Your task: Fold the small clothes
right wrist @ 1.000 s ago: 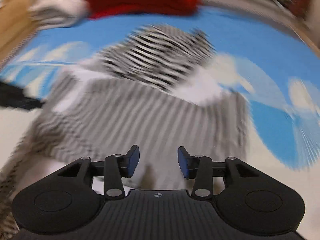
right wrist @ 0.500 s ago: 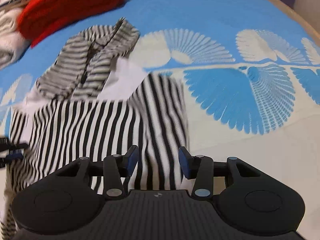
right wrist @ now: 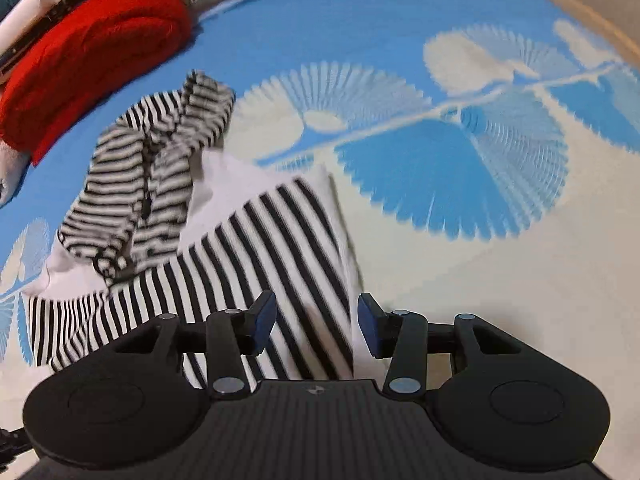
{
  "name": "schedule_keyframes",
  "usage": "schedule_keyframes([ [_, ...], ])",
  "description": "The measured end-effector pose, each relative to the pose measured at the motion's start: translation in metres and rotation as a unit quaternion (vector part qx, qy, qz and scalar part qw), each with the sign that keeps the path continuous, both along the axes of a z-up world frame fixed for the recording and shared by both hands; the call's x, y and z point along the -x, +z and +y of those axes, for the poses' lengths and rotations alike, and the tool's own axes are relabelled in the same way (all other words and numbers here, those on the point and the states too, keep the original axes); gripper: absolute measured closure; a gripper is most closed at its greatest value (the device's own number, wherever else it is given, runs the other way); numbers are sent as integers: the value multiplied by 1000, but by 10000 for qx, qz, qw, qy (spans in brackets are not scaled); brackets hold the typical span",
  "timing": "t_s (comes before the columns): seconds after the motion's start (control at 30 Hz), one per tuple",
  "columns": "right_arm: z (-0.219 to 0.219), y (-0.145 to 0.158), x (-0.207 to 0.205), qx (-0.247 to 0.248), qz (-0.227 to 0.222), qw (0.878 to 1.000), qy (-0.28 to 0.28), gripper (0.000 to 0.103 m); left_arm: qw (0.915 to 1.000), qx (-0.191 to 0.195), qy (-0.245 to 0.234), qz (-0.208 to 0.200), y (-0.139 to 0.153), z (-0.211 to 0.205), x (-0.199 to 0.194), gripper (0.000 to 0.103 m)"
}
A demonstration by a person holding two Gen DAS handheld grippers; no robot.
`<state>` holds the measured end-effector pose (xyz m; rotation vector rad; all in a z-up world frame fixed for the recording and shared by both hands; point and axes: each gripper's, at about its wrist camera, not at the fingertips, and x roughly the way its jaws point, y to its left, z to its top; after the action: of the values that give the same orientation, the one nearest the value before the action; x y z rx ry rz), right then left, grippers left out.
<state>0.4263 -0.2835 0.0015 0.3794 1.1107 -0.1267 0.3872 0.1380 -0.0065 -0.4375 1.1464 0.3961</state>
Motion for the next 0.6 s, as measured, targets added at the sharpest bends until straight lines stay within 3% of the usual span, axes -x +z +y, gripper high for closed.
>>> schedule_keyframes([
  [0.07, 2, -8, 2, 11, 194, 9998, 4, 56, 9982, -386, -115, -444, 16, -2, -1, 89],
  [0.13, 3, -18, 5, -20, 448, 9990, 61, 56, 9966, -301, -274, -711, 19, -4, -4, 89],
  [0.23, -1, -42, 10, -248, 953, 9951, -18, 54, 9981, 57, -513, -351, -7, -3, -12, 89],
  [0.33, 5, -37, 10, 37, 871, 9961, 156, 54, 9967, 517, -390, 490, -49, 11, -19, 90],
  [0.4, 8, -26, 10, 220, 637, 9976, 150, 54, 9972, 537, -334, 404, -46, 17, -19, 89],
  [0.5, 18, -17, 8, 166, 375, 9982, 442, 53, 9985, 142, -520, -51, -25, 16, -21, 84],
  [0.57, 17, -25, 8, -146, 599, 9972, 419, 52, 9982, -39, -599, -46, -30, 19, -24, 80],
  [0.6, 15, -33, 8, -318, 801, 9957, 325, 51, 9984, -85, -523, 172, -40, 24, -27, 80],
])
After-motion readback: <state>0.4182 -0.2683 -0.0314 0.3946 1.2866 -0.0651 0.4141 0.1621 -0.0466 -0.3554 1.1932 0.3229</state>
